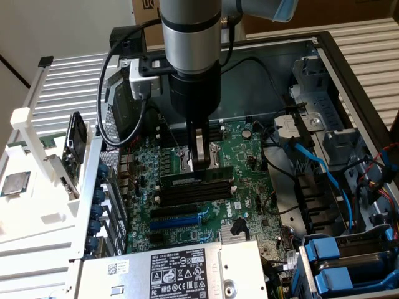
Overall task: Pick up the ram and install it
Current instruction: 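Pick up the ram and move it above insertion slot, then insert the ram into the slot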
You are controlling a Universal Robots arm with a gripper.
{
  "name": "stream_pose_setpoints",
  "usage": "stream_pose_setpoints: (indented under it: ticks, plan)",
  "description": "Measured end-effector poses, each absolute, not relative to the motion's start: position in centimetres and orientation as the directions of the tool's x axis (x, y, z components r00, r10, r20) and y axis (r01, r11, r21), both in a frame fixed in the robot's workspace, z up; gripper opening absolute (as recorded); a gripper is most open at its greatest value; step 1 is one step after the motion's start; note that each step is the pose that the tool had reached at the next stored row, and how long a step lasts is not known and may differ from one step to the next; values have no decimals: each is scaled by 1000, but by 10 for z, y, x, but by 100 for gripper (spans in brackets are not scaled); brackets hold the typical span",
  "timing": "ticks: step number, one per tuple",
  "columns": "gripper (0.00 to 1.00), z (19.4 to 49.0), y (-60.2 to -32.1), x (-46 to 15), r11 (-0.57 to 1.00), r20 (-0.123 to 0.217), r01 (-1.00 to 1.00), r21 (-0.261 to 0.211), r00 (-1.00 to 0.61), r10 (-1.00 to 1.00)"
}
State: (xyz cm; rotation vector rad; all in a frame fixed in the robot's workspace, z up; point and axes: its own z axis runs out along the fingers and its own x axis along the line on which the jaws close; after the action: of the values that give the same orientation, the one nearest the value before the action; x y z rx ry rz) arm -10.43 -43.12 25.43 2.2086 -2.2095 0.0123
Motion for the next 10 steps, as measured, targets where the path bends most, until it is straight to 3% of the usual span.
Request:
stream_pose_setpoints:
  ticks: [10]
  plan:
    - [13,254,-431,-105,1,18,-1000,7,0,-1000]
